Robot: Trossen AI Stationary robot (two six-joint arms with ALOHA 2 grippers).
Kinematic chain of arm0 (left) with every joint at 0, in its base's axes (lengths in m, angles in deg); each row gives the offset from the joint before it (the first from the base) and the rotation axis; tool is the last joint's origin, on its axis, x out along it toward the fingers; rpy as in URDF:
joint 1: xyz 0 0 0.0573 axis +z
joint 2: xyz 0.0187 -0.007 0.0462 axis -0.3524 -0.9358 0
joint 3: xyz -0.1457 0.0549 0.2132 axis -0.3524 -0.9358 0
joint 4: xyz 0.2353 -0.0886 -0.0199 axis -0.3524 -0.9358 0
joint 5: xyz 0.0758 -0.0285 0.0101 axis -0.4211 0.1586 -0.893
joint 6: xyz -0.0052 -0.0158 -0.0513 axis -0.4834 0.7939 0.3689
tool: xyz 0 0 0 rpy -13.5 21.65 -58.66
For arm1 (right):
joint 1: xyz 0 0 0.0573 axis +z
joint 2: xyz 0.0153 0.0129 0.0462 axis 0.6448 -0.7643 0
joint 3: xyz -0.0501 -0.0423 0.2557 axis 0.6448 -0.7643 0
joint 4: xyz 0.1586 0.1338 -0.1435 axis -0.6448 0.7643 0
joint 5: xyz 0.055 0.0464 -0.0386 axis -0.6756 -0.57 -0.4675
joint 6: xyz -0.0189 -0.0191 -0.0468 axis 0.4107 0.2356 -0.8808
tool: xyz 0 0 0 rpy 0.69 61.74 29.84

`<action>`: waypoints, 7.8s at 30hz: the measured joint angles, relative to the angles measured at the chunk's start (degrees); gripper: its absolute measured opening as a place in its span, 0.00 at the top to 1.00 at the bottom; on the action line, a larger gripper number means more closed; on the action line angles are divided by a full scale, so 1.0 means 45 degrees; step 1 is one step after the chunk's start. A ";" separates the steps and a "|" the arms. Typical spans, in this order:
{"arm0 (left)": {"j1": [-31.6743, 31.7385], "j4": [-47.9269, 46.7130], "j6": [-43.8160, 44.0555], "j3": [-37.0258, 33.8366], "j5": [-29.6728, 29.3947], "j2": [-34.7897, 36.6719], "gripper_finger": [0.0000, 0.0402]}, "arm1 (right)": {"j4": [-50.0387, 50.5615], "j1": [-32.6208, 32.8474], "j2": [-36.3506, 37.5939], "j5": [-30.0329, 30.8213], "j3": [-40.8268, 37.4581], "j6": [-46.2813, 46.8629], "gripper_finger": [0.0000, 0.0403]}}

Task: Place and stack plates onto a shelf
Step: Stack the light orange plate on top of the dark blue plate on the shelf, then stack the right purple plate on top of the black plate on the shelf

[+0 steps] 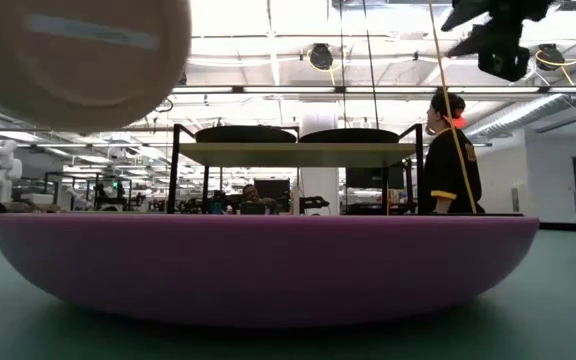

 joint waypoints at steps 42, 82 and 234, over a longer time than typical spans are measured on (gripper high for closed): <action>1.0999 0.0441 -1.8749 0.2073 0.0675 -0.3555 0.98 | -0.6381 0.0010 -0.0044 0.5028 -0.0005 -0.0609 0.64; 1.1504 0.0071 -1.8191 0.2073 -0.0548 -0.4350 0.71 | -0.6362 0.0014 -0.0044 0.4959 -0.0005 -0.1187 0.64; 0.3834 0.4069 -0.5323 -0.6490 -0.0448 0.1775 0.71 | 0.5463 0.5972 -0.8087 -0.2629 0.5449 -0.5111 1.00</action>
